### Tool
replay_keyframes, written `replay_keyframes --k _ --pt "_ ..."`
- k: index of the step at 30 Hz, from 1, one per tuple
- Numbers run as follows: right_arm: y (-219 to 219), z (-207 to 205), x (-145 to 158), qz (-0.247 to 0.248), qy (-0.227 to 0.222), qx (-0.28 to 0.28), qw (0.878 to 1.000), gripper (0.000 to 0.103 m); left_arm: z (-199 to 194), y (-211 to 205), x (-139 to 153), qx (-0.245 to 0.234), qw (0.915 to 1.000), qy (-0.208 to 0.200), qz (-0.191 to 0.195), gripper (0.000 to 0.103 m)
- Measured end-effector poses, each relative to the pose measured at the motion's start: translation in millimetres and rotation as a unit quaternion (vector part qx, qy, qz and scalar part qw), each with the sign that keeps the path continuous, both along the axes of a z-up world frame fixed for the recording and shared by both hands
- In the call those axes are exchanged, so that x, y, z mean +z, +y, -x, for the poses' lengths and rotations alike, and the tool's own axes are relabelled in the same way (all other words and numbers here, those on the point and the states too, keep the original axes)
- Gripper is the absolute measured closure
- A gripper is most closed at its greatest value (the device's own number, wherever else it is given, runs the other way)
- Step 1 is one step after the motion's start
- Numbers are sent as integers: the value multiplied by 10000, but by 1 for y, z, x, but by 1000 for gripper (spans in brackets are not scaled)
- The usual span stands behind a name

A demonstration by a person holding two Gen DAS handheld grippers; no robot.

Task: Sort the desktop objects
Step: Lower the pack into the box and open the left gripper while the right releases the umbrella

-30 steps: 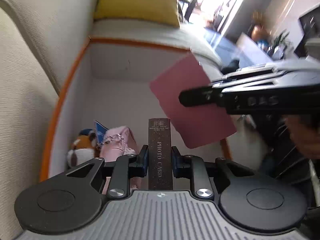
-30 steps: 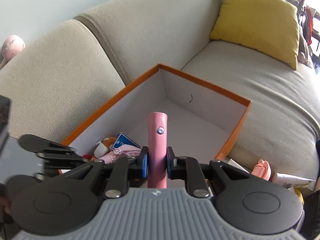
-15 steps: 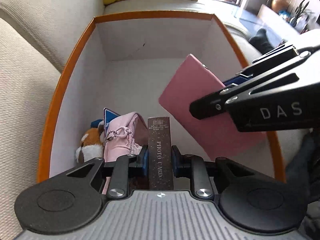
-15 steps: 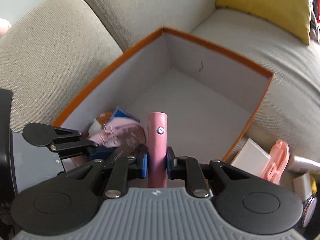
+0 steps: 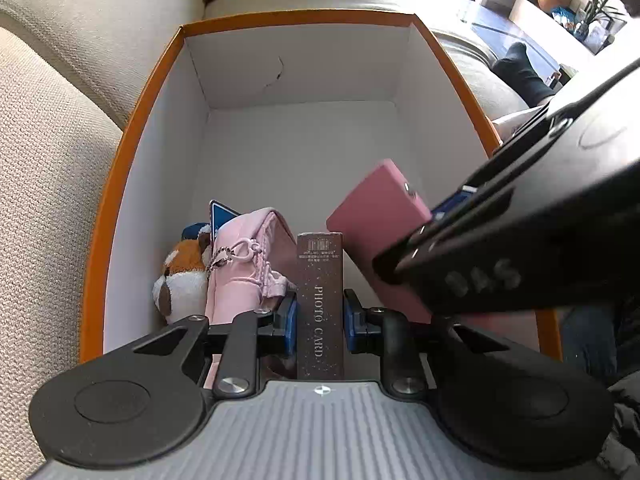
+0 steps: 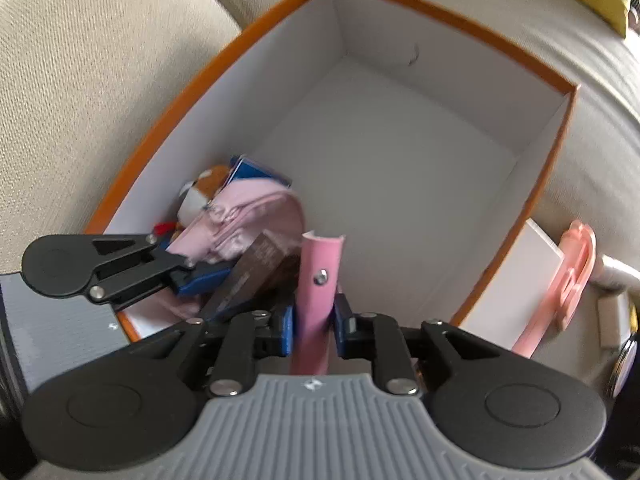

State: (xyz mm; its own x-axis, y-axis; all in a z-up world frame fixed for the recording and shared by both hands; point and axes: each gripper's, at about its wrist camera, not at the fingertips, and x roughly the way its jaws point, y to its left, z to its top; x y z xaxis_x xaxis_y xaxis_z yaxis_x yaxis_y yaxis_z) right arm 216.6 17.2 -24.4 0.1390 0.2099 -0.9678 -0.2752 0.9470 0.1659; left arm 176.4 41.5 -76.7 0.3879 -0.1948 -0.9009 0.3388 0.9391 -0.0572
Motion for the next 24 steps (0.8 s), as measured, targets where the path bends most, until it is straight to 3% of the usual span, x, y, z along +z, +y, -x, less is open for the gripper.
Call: replay_keyframes --k 7,18,24 --pt "4 -2 -15 -166 528 -324 9979 79 2 3 -4 17 9998 -59 181 76" --pt "-15 -1 -24 -701 863 -833 9903 80 19 12 4 45 9987 -255 436 73" --pt "-12 3 -33 -712 986 -883 9886 71 27 18 12 75 9971 -289 699 68"
